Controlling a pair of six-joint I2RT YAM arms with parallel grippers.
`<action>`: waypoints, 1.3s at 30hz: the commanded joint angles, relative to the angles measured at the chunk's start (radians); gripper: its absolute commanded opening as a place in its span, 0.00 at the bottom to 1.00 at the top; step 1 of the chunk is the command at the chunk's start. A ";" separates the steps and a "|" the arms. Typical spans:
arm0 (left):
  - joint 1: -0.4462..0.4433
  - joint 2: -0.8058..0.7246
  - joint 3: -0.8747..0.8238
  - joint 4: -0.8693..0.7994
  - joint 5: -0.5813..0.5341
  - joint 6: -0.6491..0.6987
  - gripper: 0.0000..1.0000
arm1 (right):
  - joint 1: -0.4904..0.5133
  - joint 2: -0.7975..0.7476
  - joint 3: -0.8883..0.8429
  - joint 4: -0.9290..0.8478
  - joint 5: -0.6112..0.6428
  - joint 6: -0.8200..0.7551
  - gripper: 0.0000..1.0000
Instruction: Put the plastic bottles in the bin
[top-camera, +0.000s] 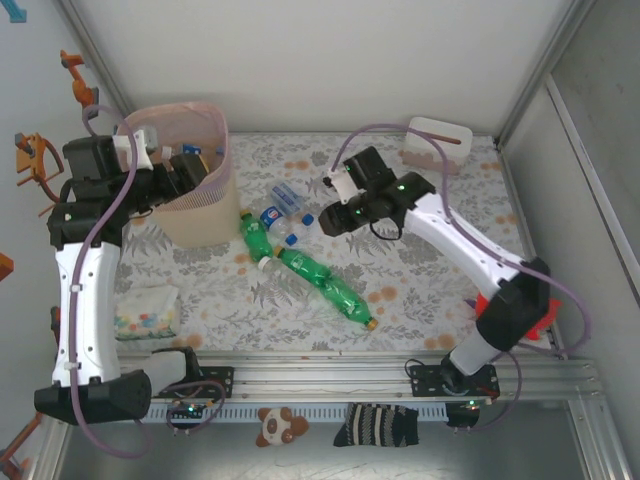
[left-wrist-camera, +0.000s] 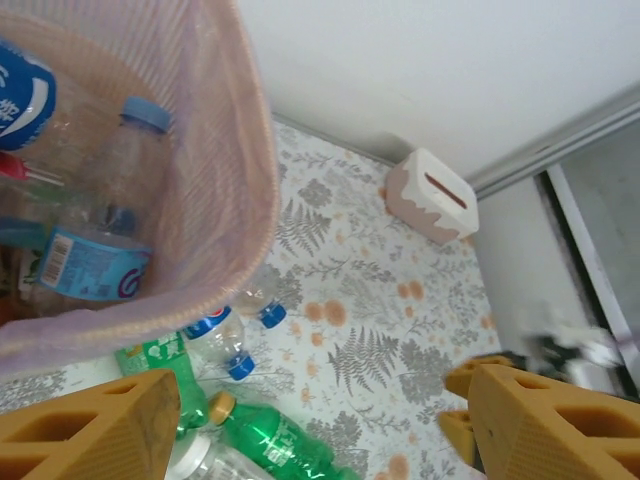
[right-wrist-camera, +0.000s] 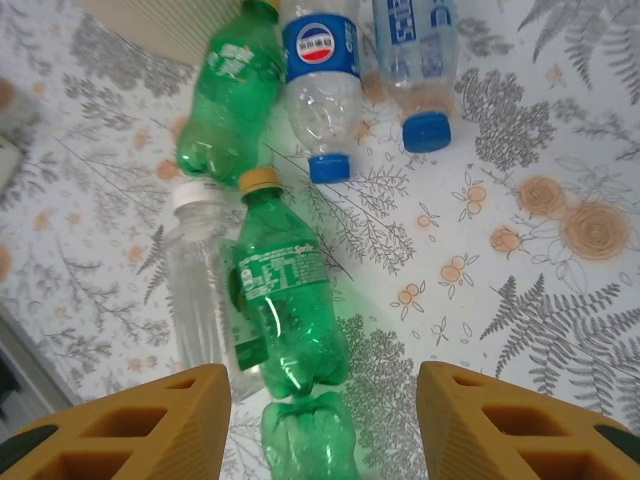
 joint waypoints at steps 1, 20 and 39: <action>-0.006 -0.050 -0.042 0.060 0.046 -0.027 0.76 | 0.002 0.093 0.076 0.018 0.017 -0.009 0.51; -0.040 -0.210 -0.246 0.202 0.128 -0.141 0.77 | 0.002 0.658 0.538 -0.041 0.161 -0.116 0.54; -0.041 -0.189 -0.252 0.196 0.132 -0.149 0.77 | 0.001 0.813 0.560 0.001 0.151 -0.139 0.48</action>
